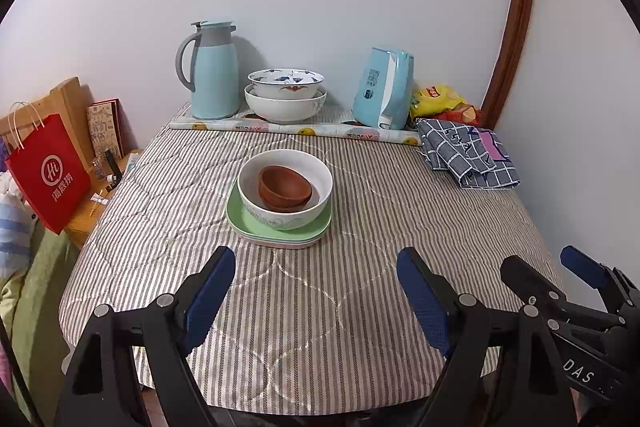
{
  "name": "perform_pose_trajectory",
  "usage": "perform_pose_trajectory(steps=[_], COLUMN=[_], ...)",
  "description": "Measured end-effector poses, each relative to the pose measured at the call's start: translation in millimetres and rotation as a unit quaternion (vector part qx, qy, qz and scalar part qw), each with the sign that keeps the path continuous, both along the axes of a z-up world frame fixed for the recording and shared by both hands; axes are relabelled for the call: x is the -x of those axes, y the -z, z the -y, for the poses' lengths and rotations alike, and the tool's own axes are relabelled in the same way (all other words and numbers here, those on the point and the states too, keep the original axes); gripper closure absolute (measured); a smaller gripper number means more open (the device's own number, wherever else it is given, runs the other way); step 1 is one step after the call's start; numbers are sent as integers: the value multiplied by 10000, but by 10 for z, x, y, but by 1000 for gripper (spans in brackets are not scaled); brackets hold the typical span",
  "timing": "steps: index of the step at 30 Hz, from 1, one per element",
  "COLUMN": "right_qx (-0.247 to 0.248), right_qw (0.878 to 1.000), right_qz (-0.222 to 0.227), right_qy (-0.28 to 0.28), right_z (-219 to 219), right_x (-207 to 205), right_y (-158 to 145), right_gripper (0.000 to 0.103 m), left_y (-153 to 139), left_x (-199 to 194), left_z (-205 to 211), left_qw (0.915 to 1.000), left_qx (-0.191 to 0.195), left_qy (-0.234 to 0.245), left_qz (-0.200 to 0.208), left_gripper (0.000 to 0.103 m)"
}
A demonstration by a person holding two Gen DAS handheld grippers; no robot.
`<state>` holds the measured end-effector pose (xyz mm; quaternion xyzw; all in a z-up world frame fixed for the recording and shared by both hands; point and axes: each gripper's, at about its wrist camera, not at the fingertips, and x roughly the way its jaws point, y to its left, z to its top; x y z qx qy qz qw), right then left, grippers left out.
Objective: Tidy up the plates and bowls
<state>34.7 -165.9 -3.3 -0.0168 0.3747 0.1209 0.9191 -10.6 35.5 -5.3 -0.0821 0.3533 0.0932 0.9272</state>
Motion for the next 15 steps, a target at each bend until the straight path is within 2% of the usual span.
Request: perform_pose_trajectory(steps=[15], right_qx=[2], right_qw=[10000], right_qz=[-2], right_qy=[5], right_z=[19], right_x=[28], right_y=[-9], right_gripper=[7], left_y=[12], left_x=[0], left_z=[-2], left_qw=[10000], left_qx=[46], left_qy=[12], left_qz=[-5], left_gripper=[21])
